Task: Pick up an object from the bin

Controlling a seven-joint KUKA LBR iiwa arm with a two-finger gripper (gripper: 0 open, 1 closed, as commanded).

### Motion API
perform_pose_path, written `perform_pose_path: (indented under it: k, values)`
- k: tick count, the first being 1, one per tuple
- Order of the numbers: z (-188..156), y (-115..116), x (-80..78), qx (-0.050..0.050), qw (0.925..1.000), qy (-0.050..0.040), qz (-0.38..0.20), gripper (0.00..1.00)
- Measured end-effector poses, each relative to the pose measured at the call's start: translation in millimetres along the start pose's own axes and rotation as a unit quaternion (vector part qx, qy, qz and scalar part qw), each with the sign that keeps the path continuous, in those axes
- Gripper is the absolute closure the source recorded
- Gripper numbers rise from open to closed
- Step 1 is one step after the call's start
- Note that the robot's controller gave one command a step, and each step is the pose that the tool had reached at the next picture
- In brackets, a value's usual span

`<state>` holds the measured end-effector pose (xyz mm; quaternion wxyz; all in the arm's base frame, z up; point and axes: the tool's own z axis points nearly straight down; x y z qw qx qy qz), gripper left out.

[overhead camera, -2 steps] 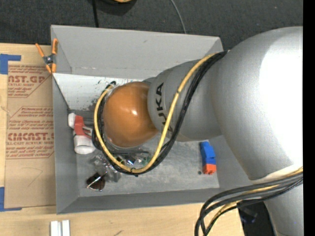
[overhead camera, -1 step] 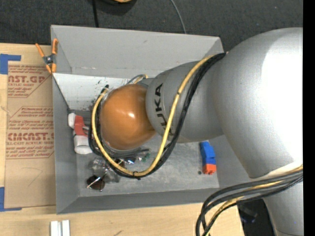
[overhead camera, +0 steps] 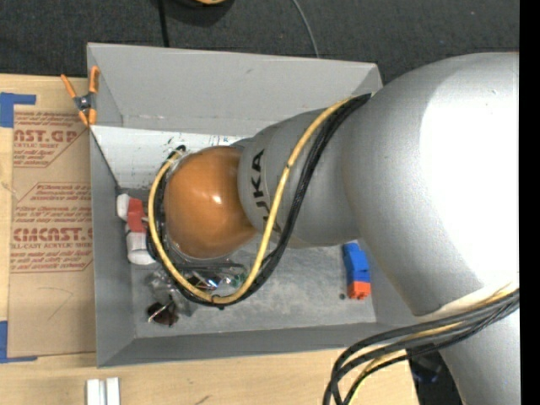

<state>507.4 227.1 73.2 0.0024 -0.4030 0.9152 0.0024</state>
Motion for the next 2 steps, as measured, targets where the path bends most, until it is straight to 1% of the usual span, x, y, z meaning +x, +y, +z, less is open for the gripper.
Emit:
perform_pose_path:
  k: [1, 2]
  values:
    - [-3.8, 9.2, 0.2, 0.000, 0.9997, 0.0000, -0.024, 1.00]
    - [0.4, 13.7, -0.3, -0.001, 0.9995, -0.0007, -0.030, 1.00]
